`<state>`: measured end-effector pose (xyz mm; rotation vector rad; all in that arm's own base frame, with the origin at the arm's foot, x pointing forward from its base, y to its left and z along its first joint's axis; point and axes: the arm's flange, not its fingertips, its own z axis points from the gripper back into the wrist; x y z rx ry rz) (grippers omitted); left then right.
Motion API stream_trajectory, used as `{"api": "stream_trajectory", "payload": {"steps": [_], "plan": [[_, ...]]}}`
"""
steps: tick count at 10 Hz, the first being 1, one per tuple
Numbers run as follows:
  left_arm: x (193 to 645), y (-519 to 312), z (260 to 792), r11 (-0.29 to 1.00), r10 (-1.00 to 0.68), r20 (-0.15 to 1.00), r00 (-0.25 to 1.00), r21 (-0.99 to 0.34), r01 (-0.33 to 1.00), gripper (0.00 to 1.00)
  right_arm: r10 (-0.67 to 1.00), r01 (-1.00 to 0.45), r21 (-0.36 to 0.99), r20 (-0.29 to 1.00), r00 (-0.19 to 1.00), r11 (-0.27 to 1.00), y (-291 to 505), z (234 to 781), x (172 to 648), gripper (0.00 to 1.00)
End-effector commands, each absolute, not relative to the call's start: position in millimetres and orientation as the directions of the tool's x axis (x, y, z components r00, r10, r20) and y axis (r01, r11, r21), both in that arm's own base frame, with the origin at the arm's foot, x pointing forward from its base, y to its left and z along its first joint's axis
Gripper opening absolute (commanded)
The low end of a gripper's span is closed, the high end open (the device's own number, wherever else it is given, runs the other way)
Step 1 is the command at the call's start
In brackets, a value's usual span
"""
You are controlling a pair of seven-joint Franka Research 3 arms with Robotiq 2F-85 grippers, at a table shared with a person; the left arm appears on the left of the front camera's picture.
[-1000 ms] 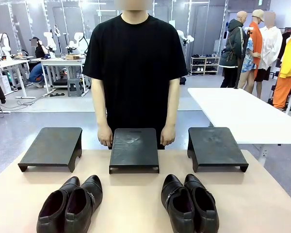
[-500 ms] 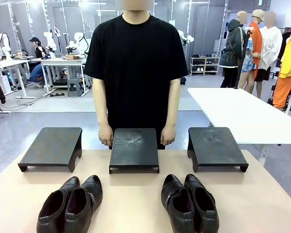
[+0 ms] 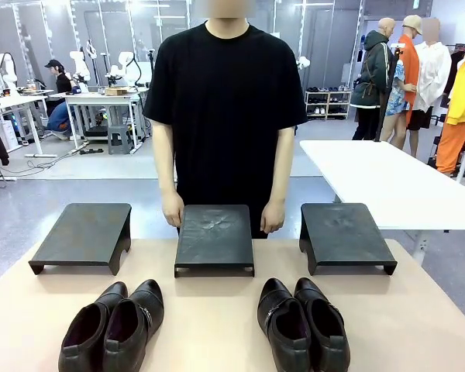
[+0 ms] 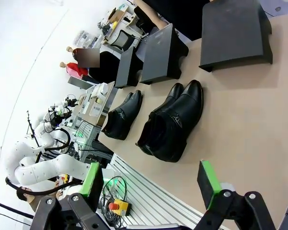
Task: Place the shoes on the stand as instructed by the person.
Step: Pick up one pair of Shoes and place it on the Shoes Stand indicated by the person.
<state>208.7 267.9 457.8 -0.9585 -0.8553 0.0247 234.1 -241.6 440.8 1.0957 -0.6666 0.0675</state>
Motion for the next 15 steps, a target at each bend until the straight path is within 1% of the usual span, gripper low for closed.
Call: {"api": "stream_trajectory", "payload": {"steps": [1,15], "plan": [[209.9,271.1,460.4,0.593,0.372,0.643,0.669,-0.719,0.362,1.0,-0.27,-0.387,0.793,0.547,0.792,0.47,-243.6,442.1,235.6,1.0],[209.9,271.1,460.4,0.593,0.372,0.643,0.669,-0.719,0.362,1.0,-0.27,-0.387,0.793,0.547,0.792,0.47,-243.6,442.1,235.6,1.0]]}}
